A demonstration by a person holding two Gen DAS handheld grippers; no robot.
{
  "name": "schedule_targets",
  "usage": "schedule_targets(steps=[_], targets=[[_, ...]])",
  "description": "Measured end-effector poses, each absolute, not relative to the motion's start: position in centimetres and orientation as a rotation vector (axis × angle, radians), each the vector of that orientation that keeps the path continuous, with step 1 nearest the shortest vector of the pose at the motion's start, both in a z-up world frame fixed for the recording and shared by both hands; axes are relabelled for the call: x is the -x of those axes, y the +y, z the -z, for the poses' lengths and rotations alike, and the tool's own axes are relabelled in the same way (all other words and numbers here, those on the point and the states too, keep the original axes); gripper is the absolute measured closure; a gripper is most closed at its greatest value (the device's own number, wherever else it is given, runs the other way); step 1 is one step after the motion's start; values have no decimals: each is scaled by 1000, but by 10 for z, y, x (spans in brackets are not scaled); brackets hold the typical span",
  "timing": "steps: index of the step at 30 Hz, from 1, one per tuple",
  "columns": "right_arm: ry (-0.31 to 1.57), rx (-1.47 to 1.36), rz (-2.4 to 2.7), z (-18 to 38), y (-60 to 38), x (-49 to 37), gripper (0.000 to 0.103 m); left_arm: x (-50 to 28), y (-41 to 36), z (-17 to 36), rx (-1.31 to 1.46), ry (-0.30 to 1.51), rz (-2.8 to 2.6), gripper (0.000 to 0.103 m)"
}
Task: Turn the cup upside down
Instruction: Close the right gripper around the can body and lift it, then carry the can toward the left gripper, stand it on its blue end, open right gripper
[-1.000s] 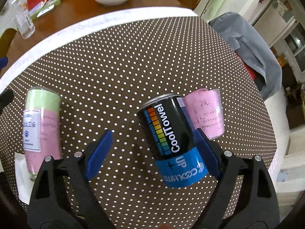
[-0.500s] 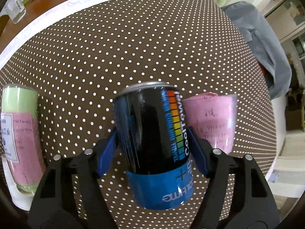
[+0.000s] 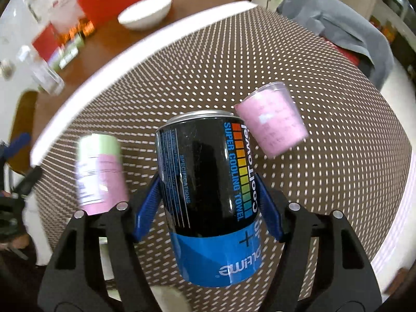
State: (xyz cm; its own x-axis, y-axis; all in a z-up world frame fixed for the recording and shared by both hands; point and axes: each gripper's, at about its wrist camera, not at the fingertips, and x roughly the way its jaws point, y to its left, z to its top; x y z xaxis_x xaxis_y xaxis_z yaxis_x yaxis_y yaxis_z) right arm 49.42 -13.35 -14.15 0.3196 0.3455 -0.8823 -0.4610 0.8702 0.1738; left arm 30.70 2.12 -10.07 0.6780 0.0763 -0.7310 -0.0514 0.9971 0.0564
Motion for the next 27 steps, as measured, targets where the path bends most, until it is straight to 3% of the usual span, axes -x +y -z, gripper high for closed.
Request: schedule_targets(steps=[7, 15, 19, 27], targets=[[1033, -151, -596, 98, -145, -394, 35, -263, 22, 86, -39, 786, -48, 20], [1067, -416, -574, 154, -139, -254, 35, -216, 18, 87, -73, 774, -13, 20], [989, -521, -555, 151, -147, -205, 35, -190, 14, 92, -88, 777, -4, 20], [974, -543, -554, 166, -134, -168, 35, -152, 13, 97, -97, 767, -3, 20]])
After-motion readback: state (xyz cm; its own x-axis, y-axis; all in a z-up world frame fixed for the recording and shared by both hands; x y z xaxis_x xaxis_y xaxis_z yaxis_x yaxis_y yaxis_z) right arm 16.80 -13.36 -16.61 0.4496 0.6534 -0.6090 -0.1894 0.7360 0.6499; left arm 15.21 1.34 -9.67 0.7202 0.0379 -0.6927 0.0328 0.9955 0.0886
